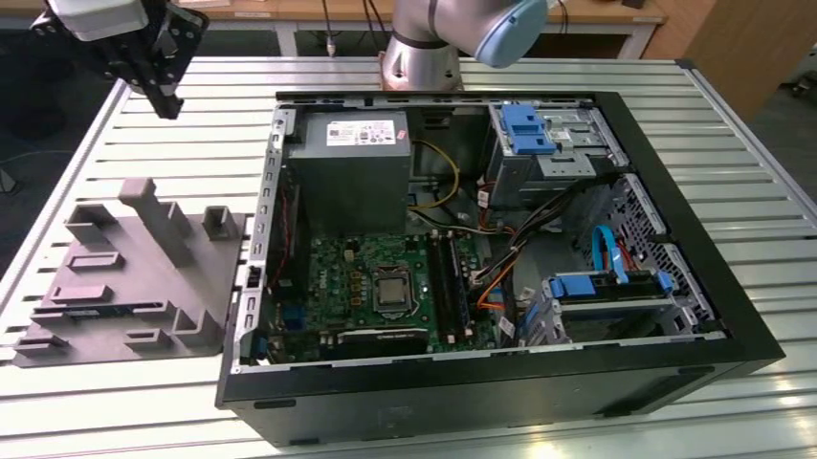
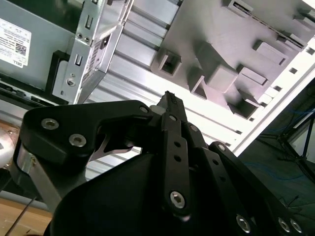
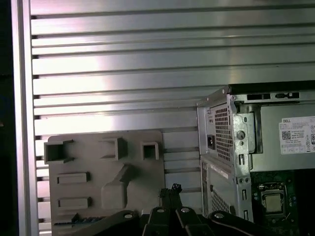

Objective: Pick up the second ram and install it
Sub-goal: 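Reach for the second ram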

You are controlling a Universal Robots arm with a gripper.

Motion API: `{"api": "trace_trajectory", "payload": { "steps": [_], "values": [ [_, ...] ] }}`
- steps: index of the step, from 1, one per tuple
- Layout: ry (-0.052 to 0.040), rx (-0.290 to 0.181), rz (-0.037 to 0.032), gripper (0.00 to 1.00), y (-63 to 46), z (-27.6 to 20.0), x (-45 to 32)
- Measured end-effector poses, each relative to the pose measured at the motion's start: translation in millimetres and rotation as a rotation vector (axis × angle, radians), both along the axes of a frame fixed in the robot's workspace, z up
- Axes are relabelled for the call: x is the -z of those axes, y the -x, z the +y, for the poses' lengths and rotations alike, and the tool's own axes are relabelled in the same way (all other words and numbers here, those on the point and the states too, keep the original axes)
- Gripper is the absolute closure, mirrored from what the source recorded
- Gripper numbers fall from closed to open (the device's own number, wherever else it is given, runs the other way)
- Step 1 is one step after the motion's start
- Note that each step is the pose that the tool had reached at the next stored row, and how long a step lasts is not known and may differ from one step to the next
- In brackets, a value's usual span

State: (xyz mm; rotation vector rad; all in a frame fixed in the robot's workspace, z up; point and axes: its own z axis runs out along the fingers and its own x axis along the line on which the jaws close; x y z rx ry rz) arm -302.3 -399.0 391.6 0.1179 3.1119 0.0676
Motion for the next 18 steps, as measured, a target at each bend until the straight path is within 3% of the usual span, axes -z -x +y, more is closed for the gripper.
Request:
{"api": "trace_trajectory", "payload": {
  "steps": [18],
  "values": [
    [-0.0001,0.000,-0.0004,0.89,50.8,-0.2,2.2]
  ]
}}
